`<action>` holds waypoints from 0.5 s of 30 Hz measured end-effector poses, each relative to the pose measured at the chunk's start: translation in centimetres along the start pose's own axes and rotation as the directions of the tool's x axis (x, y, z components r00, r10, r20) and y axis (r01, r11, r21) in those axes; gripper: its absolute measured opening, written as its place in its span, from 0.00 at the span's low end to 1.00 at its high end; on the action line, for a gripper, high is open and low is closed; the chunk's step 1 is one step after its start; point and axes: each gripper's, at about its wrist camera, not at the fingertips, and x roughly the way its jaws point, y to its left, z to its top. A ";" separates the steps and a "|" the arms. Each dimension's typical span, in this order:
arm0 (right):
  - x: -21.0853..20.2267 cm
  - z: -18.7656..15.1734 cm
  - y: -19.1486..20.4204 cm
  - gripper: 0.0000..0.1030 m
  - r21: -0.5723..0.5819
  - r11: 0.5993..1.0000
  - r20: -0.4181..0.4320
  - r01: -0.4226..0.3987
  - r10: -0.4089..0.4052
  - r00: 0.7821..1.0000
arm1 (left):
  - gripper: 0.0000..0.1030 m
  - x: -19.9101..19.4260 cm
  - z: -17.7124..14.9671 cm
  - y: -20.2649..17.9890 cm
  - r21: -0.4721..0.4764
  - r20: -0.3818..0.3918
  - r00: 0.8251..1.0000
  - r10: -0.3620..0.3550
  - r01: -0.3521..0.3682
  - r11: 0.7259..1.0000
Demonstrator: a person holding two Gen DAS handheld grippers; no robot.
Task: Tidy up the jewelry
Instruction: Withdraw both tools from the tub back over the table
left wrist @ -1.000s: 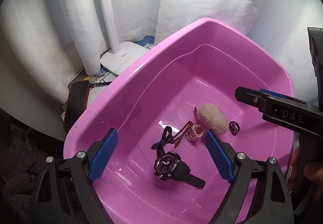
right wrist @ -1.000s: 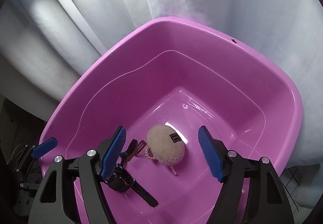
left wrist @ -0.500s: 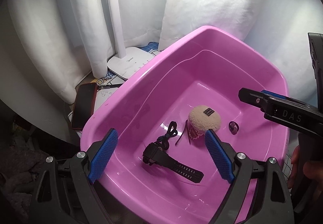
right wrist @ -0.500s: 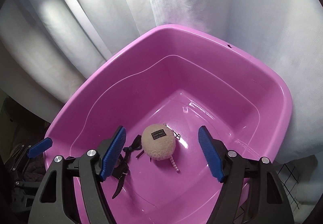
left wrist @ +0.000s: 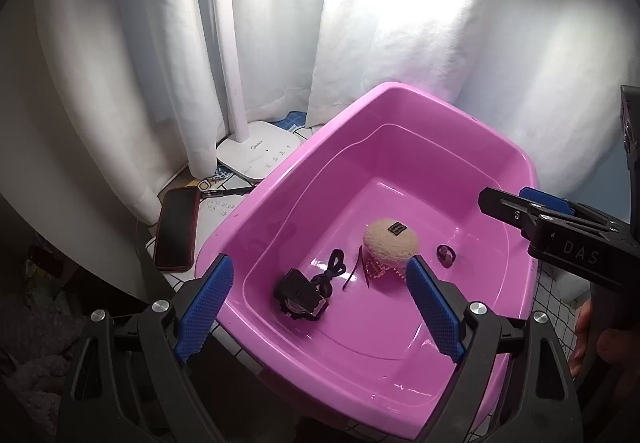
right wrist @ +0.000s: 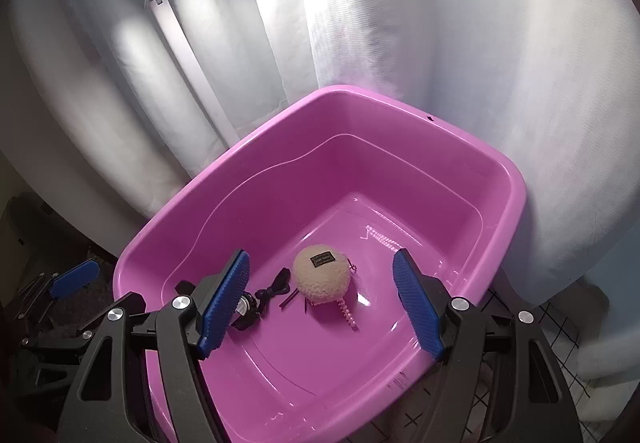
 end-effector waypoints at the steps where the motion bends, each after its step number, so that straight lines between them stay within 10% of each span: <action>1: -0.4 -0.3 0.2 0.69 0.001 1.000 0.008 0.002 -0.002 1.000 | 0.83 -0.3 -0.1 0.1 0.002 0.005 1.000 -0.005 0.005 1.000; 15: -6.4 -6.6 -0.1 0.69 0.107 0.992 0.102 0.069 -0.080 0.992 | 0.84 -3.7 -2.1 -1.7 0.135 0.054 0.991 -0.119 0.111 0.985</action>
